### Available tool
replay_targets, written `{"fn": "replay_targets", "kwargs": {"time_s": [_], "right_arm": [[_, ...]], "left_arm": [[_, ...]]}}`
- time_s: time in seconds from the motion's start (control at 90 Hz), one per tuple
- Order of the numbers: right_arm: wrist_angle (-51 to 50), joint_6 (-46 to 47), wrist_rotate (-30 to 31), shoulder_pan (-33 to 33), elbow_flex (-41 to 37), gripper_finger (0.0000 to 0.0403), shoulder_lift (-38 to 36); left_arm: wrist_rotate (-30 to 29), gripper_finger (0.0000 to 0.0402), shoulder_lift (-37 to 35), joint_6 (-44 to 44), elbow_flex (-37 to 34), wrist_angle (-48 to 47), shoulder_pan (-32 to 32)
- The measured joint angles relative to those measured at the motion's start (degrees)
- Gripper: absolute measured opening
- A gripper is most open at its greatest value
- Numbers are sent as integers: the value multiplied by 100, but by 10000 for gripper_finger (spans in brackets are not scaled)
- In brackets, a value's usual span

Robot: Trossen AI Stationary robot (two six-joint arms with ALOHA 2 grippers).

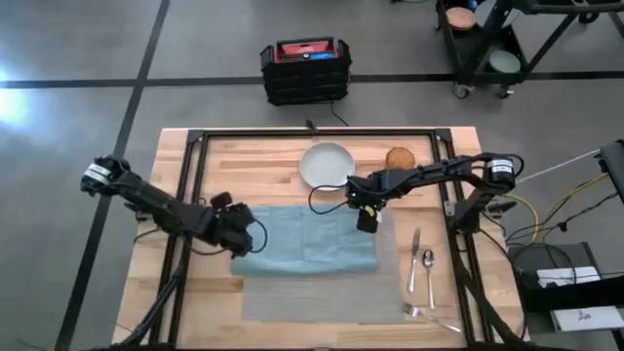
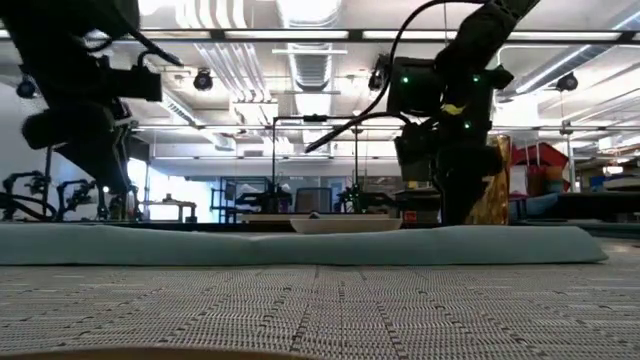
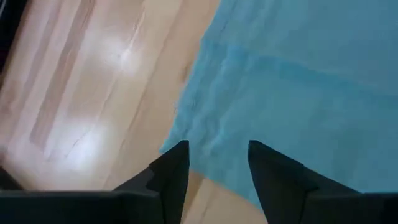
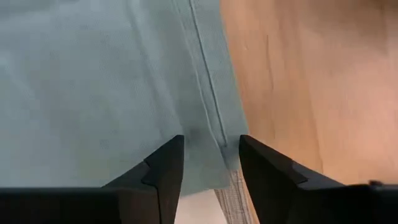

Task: Set table place
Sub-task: Fold the table napkin

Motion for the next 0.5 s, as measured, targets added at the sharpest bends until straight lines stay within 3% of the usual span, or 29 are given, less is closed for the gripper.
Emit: {"fn": "replay_targets", "kwargs": {"time_s": [0.322, 0.5], "right_arm": [[36, 6, -19, 0, 0, 126, 0], [52, 6, -26, 2, 0, 121, 0]], "left_arm": [[1777, 134, -94, 1231, -114, 471, 2215], [2469, 107, -83, 1422, -129, 495, 2913]]}}
